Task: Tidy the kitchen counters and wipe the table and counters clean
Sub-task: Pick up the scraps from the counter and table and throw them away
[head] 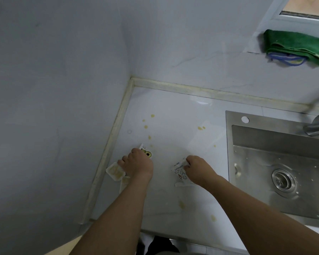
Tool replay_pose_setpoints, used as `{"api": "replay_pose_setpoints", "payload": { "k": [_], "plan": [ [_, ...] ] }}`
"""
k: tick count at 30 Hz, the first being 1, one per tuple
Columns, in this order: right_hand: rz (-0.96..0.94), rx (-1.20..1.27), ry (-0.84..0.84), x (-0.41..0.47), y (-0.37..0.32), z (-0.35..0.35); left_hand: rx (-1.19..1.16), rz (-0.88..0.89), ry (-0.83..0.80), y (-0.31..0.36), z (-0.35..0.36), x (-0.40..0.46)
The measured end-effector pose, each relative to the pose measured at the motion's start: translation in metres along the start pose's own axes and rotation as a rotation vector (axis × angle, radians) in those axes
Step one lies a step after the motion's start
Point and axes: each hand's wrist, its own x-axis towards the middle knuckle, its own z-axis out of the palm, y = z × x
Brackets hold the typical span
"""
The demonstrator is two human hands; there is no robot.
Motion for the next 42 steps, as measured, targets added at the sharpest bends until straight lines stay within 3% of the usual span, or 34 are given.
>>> {"api": "replay_pose_setpoints", "payload": {
  "k": [8, 14, 22, 31, 42],
  "plan": [
    [-0.002, 0.031, 0.002, -0.005, 0.004, 0.001, -0.051, -0.050, -0.079, 0.003, -0.007, -0.002],
    [-0.004, 0.029, 0.025, -0.010, 0.011, 0.004, 0.011, 0.129, 0.018, 0.006, -0.004, -0.007],
    [-0.042, -0.010, 0.029, -0.013, 0.024, -0.001, -0.240, 0.270, -0.033, 0.004, -0.004, -0.014],
    [-0.266, -0.400, -0.117, -0.023, 0.039, -0.006, -0.229, 0.375, -0.057, -0.015, -0.009, -0.030],
    [-0.421, -0.575, 0.057, -0.022, 0.031, 0.034, -0.312, 0.352, -0.055, -0.028, -0.004, -0.036]
  ]
}}
